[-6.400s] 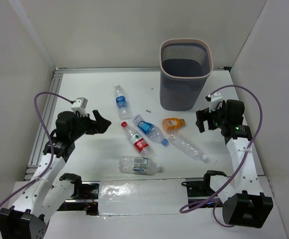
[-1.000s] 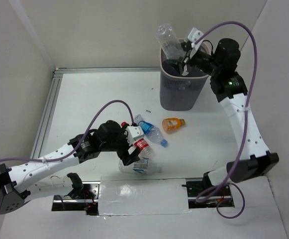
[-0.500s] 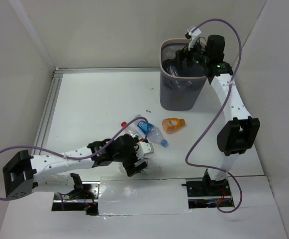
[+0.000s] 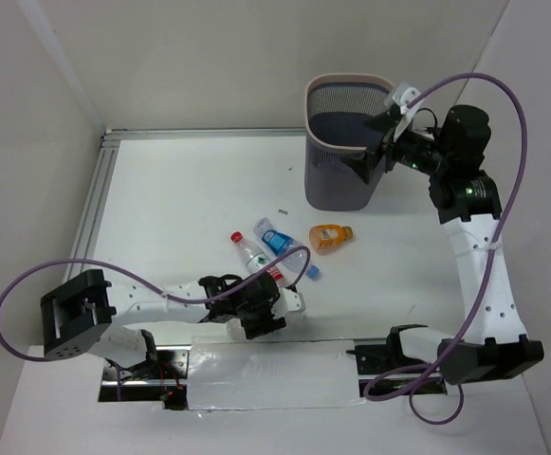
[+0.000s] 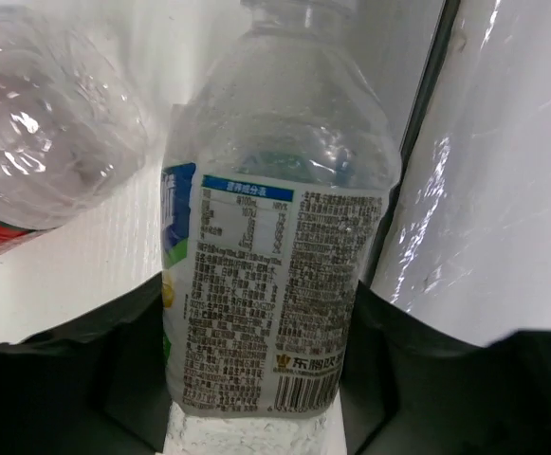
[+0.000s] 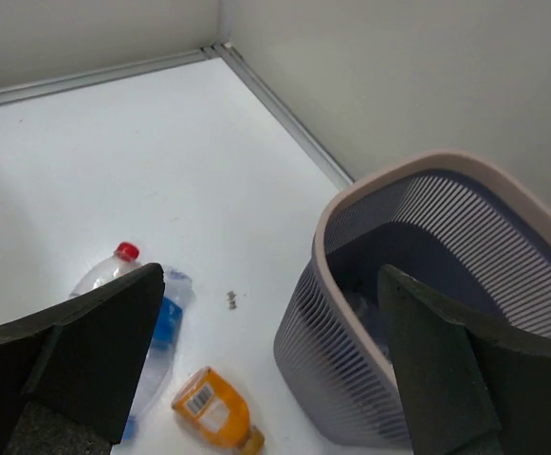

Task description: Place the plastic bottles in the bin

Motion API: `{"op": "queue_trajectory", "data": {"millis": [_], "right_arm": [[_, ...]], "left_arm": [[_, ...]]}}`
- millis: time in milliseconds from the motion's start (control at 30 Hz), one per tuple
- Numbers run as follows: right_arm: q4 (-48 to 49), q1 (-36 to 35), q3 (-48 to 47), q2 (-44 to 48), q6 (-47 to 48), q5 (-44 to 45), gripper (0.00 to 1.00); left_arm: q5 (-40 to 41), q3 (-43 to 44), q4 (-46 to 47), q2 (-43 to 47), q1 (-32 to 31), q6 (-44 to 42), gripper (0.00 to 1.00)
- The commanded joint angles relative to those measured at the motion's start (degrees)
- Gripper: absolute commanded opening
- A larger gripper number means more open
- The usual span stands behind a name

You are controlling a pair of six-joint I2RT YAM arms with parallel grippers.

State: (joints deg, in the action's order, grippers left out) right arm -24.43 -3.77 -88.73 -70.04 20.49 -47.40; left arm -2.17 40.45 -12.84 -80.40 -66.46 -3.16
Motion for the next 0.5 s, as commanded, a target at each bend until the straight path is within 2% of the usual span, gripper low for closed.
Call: {"op": "queue_trajectory", "data": {"millis": [0, 33, 67, 100, 200, 233, 267, 333, 367, 400, 467], "right_arm": [[-6.15, 2.09, 4.43, 1.73, 3.23, -0.94, 1.0], [-7.99, 2.1, 5.4, 2.62, 4.46, -0.94, 0.98], [-9.14, 2.88, 6.54, 3.67, 8.39, -0.94, 0.95], [-10.28, 2.89, 7.86, 4.81, 10.51, -0.94, 0.9], [-13.97, 4.12, 14.36, 9.82, 18.58, 0.11, 0.76], [-14.77, 4.64, 17.59, 12.36, 20.19, 1.24, 0.69], [-15.3, 4.65, 20.76, 14.99, 21.33, 2.21, 0.49], [-14.61, 4.65, 23.66, 16.33, 21.35, 2.83, 0.28], [-13.38, 4.65, 25.17, 18.69, 20.13, 4.05, 0.1], [-12.85, 4.65, 26.58, 19.84, 19.07, 4.76, 0.03], [-12.84, 4.65, 30.95, 22.3, 16.96, 6.52, 0.0]], "left_arm": [[-1.08, 3.59, -1.82, -0.19, -0.43, -0.89, 0.6], [-1.08, 4.46, -2.62, 1.72, -0.43, -0.88, 0.54], [-1.08, 5.16, -3.5, 2.96, -0.43, -0.1, 0.4], [-1.6, 7.0, -4.46, 4.36, -0.43, 0.86, 0.3], [-1.6, 13.39, -7.98, 11.04, -0.43, 3.32, 0.1], [-2.13, 15.61, -8.69, 12.36, -0.43, 3.33, 0.1], [-2.13, 20.07, -9.21, 14.55, -0.43, 3.94, 0.05], [-2.13, 24.83, -9.22, 15.19, -0.43, 3.95, 0.05], [-2.13, 27.21, -9.22, 15.19, -0.43, 3.25, 0.05], [-1.52, 29.58, -9.74, 15.19, 0.35, 3.25, 0.05], [-0.81, 35.82, -9.05, 13.17, 2.54, 1.14, 0.05]]}}
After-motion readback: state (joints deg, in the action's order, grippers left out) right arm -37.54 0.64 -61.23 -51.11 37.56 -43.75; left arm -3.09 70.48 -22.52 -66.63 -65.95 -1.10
